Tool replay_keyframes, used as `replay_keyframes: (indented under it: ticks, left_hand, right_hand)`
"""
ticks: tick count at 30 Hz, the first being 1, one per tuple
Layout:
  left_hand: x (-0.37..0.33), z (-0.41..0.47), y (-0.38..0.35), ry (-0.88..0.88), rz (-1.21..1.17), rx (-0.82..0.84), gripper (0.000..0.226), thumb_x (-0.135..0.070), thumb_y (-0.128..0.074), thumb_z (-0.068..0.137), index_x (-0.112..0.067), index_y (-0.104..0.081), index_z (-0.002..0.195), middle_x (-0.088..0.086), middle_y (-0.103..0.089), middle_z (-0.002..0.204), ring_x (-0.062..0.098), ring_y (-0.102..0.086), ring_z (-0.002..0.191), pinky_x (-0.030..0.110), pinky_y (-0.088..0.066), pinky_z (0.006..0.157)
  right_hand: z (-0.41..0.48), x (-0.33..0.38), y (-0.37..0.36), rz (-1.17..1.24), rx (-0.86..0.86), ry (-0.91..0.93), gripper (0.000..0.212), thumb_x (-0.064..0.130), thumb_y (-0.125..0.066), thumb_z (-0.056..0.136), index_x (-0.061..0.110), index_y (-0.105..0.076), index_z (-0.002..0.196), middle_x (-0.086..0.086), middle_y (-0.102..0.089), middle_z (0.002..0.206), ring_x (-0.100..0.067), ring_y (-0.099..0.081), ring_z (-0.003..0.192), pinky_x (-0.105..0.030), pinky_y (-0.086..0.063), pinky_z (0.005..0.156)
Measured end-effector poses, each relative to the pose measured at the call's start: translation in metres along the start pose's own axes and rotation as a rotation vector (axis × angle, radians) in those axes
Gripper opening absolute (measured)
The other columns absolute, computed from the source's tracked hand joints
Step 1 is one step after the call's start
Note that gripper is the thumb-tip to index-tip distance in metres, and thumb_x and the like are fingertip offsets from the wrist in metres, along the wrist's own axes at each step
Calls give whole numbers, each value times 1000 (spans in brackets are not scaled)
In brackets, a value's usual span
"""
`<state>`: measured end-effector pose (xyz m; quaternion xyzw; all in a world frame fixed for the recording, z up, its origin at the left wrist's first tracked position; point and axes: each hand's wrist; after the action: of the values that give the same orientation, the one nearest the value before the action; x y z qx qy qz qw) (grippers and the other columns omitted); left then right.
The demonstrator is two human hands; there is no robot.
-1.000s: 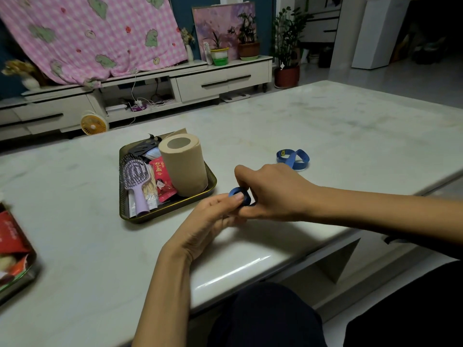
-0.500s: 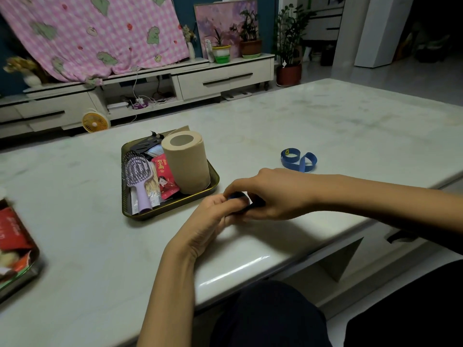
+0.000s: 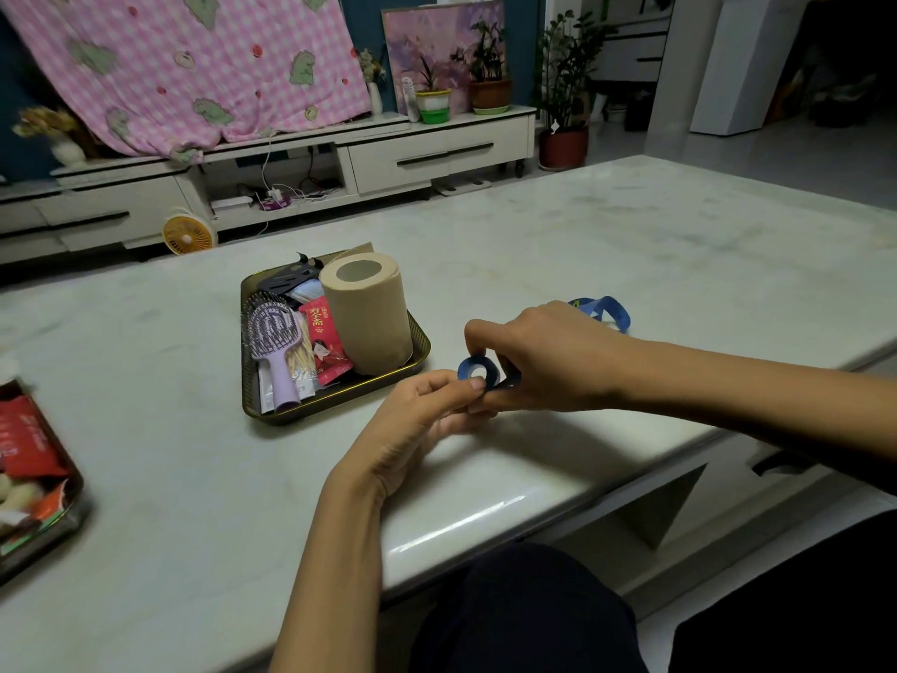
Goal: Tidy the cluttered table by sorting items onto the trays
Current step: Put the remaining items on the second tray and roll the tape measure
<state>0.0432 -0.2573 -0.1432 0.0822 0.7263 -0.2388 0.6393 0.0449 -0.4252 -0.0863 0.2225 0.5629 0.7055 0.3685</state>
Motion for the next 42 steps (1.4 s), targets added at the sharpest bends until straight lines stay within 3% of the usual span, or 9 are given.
replay_keyframes:
  ticks: [7, 11, 15, 18, 23, 27, 30, 34, 42]
  left_hand:
    - [-1, -2, -3, -6, -21, 7, 37, -32, -58, 79, 1, -67, 94, 12, -68, 89, 16, -65, 84, 22, -54, 81]
    - [-2, 0, -4, 13, -45, -44, 33, -26, -56, 79, 3, -64, 92, 13, -67, 80, 16, -66, 75, 25, -56, 77]
    - [-3, -2, -5, 22, 0, -57, 23, -17, -53, 84, 1, -66, 88, 16, -66, 78, 17, -66, 71, 25, -55, 71]
    - [-4, -3, -7, 20, 32, -76, 16, -14, -57, 81, -1, -65, 87, 18, -65, 82, 19, -64, 73, 26, -54, 70]
    - [-5, -4, -7, 10, 24, -91, 23, -17, -61, 67, -2, -65, 84, 14, -67, 77, 21, -64, 75, 28, -55, 75]
    - [-5, -3, -5, 2, -21, -87, 38, -26, -63, 72, 4, -65, 94, 21, -67, 89, 24, -64, 81, 30, -56, 75]
    - [-5, -2, -5, 11, -55, -73, 34, -32, -62, 73, -3, -70, 89, 15, -69, 86, 17, -65, 76, 27, -56, 74]
    - [-3, -1, -5, 7, -51, -46, 29, -30, -62, 72, -4, -70, 84, 10, -70, 79, 13, -67, 73, 22, -56, 72]
    - [-3, -1, -2, 1, -39, -45, 32, -28, -63, 73, -2, -66, 90, 9, -70, 80, 12, -66, 73, 21, -55, 68]
  right_hand:
    - [-2, 4, -12, -37, -159, -47, 38, 47, -56, 86, 12, -49, 98, -8, -67, 78, -33, -58, 67, -29, -23, 55]
    - [0, 3, -6, 85, -25, -76, 42, 53, -57, 83, 20, -47, 107, 8, -53, 68, -19, -49, 65, -29, -27, 53]
    - [2, 1, 4, 375, 190, -77, 40, 40, -66, 82, 28, -52, 118, 20, -44, 60, 5, -47, 59, -12, -31, 53]
    - [3, -2, 9, 595, 314, -86, 36, 28, -68, 82, 25, -54, 116, 14, -57, 56, -2, -54, 49, -9, -40, 55]
    - [2, -8, 14, 818, 400, -132, 32, 24, -68, 84, 26, -53, 112, 1, -67, 64, -13, -54, 42, -22, -47, 46]
    - [1, -5, 9, 717, 264, -193, 30, 28, -73, 78, 19, -57, 101, 3, -66, 63, -8, -56, 43, -23, -49, 49]
    - [0, 1, 4, 465, 98, -222, 34, 42, -74, 72, 22, -53, 91, 9, -58, 60, -4, -53, 51, -19, -37, 48]
    - [-2, 7, -6, 203, -92, -179, 34, 46, -61, 79, 20, -45, 93, 7, -51, 65, -19, -48, 63, -22, -26, 48]
    - [-1, 3, -4, 229, 2, -127, 38, 46, -59, 84, 22, -45, 111, 14, -40, 58, -5, -41, 54, -18, -24, 49]
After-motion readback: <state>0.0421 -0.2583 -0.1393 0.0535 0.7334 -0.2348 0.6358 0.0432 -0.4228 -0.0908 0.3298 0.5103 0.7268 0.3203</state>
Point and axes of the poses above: each hand's wrist, its own z-axis towards the middle knuckle, its own y-axis out of the back of the hand, x = y × z
